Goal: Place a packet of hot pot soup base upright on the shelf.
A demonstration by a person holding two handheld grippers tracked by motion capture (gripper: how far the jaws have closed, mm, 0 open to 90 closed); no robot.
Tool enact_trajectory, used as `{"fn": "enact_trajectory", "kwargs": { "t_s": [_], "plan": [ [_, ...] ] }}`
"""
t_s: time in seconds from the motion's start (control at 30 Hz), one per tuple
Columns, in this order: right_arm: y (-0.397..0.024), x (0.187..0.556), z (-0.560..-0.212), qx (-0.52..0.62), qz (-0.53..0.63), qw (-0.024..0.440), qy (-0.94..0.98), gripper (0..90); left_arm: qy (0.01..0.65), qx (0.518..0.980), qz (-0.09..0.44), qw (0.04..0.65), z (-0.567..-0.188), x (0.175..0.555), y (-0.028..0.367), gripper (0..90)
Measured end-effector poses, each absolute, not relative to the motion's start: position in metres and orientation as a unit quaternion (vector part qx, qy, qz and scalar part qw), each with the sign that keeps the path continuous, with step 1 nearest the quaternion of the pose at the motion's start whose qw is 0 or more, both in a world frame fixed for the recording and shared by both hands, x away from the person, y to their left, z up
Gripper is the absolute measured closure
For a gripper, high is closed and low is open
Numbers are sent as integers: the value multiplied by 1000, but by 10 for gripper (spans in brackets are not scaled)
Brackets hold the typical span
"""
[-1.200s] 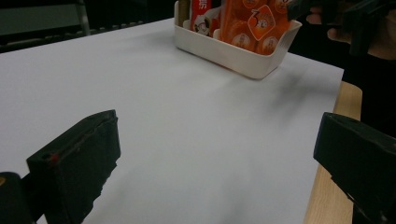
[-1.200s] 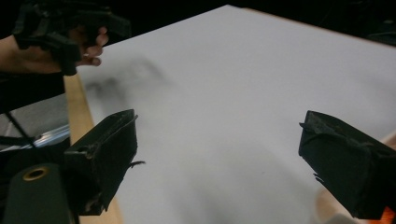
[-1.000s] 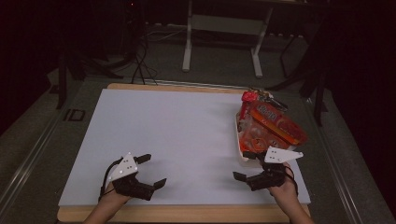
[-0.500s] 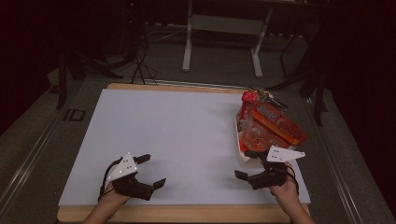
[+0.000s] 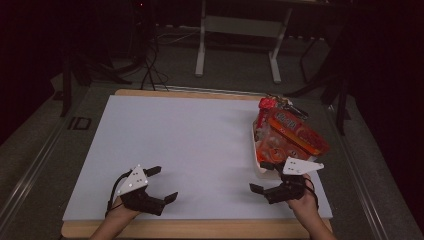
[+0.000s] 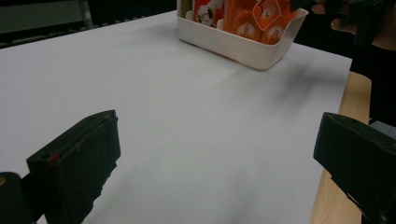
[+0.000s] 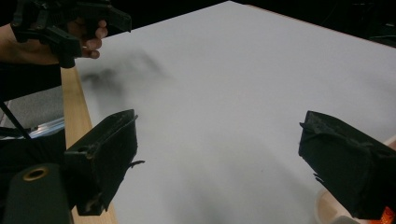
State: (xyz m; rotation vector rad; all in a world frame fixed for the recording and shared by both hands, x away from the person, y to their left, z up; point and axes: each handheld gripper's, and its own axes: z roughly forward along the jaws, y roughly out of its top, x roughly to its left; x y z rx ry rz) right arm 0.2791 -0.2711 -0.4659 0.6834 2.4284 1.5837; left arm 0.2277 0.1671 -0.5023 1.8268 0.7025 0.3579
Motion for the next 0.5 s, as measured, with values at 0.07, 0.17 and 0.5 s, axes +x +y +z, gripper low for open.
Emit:
{"fn": "enact_trajectory", "kwargs": {
  "t_s": [0.07, 0.17, 0.5],
  "plan": [
    [-271, 279, -466, 228, 530, 81, 813, 113, 296, 770, 152, 545, -503, 227, 166, 12],
    [-271, 279, -466, 226, 529, 83, 813, 114, 296, 770, 151, 546, -503, 227, 166, 12],
    [-271, 279, -467, 219, 525, 85, 818, 116, 297, 765, 147, 552, -503, 227, 168, 12]
  ]
}}
